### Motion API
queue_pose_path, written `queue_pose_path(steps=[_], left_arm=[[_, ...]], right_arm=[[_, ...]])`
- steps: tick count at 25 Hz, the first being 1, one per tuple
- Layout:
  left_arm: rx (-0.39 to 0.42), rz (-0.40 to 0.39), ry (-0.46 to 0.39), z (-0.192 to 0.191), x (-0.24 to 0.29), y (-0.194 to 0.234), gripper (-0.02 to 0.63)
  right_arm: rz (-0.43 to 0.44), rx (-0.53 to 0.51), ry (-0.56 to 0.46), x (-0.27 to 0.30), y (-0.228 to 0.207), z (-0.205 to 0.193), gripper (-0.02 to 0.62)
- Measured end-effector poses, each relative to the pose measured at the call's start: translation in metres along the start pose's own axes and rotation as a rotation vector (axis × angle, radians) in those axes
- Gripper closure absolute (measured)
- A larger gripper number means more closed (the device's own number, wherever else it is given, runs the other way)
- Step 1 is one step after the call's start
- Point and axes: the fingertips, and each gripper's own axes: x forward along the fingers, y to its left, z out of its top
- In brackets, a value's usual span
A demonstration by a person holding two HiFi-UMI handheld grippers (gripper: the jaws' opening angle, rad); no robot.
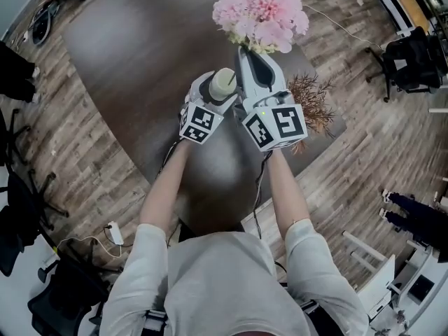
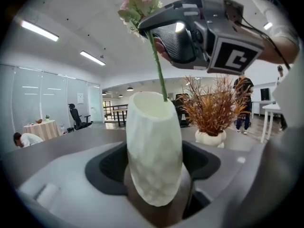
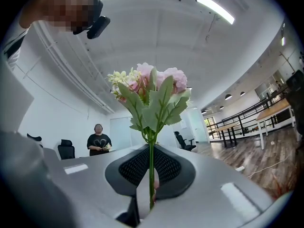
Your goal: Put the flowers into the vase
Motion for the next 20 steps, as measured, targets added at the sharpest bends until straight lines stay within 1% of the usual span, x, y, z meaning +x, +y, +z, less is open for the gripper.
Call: queue_pose_path(steps=[4, 7, 13, 15, 17, 20], left_arm=[[-0.004, 0.005, -0.001, 0.001, 0.001, -0.003, 0.259], [-0.006, 0.008, 0.003, 0.0, -0.002, -0.002, 0.259], [-0.003, 0.016, -0.004, -0.001, -0.003, 0.001, 0.26], [-0.006, 0.016, -0.003, 0.0, -0.001, 0.001, 0.261], [-0.006, 0.015, -0.005, 0.0, 0.0, 0.003, 0.261], [-0.008, 0.021, -0.005, -0.001, 0.0, 0.003, 0.261]], right_arm=[[-0.007, -0.006, 0.006, 0.004, -0.007, -0.013, 0.575], [-0.019, 0.011, 0.031, 0.002, -0.007, -0.033, 0.574], [-0.032, 0.007, 0.091, -0.014, -0.001, -0.074, 0.56], [-0.043, -0.001, 0.112, -0.022, -0.002, -0.085, 0.54], [-0.059, -0.044, 0.138, -0.028, 0.0, -0.094, 0.511], [-0.059, -0.112, 0.208, -0.033, 0.005, -0.114, 0.395]])
